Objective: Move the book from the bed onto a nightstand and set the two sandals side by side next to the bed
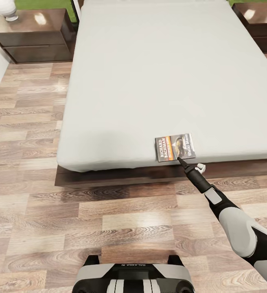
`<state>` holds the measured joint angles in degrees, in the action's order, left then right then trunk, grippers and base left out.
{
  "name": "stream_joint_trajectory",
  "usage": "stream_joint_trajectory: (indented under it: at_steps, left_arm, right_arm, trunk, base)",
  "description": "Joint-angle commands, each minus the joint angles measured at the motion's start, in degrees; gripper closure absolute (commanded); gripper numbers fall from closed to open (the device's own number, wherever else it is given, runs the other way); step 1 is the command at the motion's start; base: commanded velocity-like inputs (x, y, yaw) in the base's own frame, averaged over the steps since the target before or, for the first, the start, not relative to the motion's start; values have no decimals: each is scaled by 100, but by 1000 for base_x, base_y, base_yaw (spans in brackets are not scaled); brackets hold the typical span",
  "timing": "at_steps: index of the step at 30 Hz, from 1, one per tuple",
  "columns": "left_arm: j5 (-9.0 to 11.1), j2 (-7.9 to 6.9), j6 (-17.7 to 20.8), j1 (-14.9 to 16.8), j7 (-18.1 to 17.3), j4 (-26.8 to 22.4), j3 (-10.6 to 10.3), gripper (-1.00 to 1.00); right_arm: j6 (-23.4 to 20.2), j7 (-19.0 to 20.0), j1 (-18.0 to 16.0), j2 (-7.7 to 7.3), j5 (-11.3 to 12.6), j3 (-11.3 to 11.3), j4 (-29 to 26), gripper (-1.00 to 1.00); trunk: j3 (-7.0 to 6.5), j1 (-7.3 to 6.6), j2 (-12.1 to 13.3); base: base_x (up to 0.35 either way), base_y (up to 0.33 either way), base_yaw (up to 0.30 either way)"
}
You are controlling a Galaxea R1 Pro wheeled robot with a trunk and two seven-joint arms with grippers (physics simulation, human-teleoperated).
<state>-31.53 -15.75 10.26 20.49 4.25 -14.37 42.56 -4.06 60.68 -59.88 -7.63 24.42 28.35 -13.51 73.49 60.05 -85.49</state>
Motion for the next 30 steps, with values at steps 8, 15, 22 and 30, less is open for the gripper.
stream_joint_trajectory:
  at_steps: [8, 15, 22, 30]
  left_arm:
    - [-21, 2, 20, 0, 0, -4, 16, -100]
    - [-22, 2, 20, 1, -1, -4, 16, -100]
    - [-24, 2, 20, 2, -3, -4, 16, -100]
    - [-24, 2, 20, 1, -1, -4, 16, -100]
  right_arm:
    - [-42, 14, -1, 1, 45, -15, 6, 100]
    - [-31, 14, -3, 6, 45, -27, 6, 100]
    - [-26, 14, -5, 7, 45, -52, 6, 100]
    - [-25, 14, -1, 14, 45, -58, 6, 100]
  trunk:
    - [-142, -176, 321]
    - [-268, -330, 602]
    - [-394, -484, 882]
    - [-537, -659, 1203]
  base:
    - [0, 0, 0]
    - [0, 0, 0]
    - [0, 0, 0]
    - [0, 0, 0]
